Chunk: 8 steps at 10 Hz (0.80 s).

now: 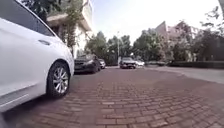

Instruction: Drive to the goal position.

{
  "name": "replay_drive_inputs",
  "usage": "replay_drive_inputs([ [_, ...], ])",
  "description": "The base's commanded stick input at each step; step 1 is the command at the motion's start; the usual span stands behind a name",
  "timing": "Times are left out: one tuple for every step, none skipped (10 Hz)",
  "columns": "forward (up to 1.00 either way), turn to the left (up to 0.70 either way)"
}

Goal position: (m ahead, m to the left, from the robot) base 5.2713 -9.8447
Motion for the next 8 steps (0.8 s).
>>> replay_drive_inputs([
  [0.70,0.00],
  [0.70,0.00],
  [0.70,0.00],
  [0.70,0.00],
  [0.70,0.00],
  [0.70,0.00],
  [0.70,0.00],
  [0.70,0.00],
])
